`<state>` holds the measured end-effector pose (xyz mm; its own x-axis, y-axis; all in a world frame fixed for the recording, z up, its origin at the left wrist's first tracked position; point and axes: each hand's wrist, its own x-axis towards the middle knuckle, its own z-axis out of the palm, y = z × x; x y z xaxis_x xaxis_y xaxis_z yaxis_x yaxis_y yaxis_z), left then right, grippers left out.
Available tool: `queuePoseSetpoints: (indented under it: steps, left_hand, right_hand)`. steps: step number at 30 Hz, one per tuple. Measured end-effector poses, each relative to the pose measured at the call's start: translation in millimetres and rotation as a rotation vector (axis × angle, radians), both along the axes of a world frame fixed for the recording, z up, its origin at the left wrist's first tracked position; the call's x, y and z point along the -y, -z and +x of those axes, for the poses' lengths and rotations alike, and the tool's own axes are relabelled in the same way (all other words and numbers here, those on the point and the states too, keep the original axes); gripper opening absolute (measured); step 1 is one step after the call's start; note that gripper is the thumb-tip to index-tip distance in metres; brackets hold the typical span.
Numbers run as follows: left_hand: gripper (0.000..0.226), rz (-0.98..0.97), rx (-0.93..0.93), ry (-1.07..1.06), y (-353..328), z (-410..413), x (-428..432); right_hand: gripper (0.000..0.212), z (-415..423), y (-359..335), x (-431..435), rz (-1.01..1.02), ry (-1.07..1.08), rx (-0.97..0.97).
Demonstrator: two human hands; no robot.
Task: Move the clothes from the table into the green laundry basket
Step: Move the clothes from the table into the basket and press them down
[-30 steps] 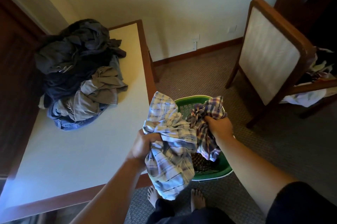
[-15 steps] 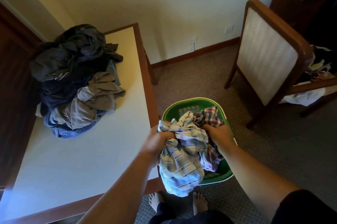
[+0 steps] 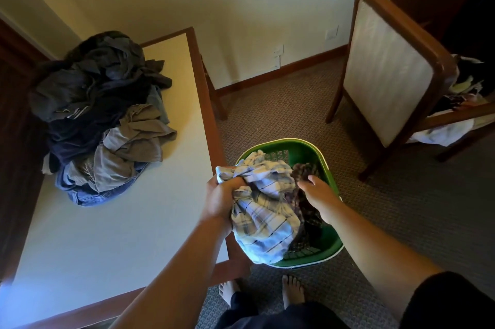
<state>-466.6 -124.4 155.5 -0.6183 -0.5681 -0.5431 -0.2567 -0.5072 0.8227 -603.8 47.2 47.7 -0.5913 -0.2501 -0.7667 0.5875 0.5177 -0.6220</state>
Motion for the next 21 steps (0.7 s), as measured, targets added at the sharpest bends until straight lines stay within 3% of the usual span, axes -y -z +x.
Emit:
queuePoseSetpoints:
  steps: [4,7,9,12,16,21]
  left_hand:
    - [0.055,0.026,-0.006,0.007,6.7,-17.8,-5.5]
    - [0.046,0.047,-0.028,0.076,9.0,-33.2,-11.9]
    - [0.038,-0.052,0.07,0.129,13.7,-42.8,-13.8]
    - [0.062,-0.298,0.26,0.239,25.2,-46.5,-12.0]
    - [0.056,-0.416,0.303,0.302,35.0,-40.1,-9.6]
    - [0.042,-0.479,0.264,0.29,32.9,-29.4,-4.5]
  right_hand:
    - [0.047,-2.2,3.2,-10.3,0.005,0.028,-0.034]
    - [0.039,-5.8,6.9,-20.6,-0.02,0.138,-0.043]
    - [0.037,-7.4,5.2,-25.7,-0.059,0.22,-0.021]
    - [0.032,-3.9,-5.9,-27.3,-0.073,0.257,-0.085]
    - [0.039,4.3,-22.3,-13.4,0.019,0.165,-0.25]
    - [0.043,35.3,-54.7,29.2,-0.143,-0.01,-0.316]
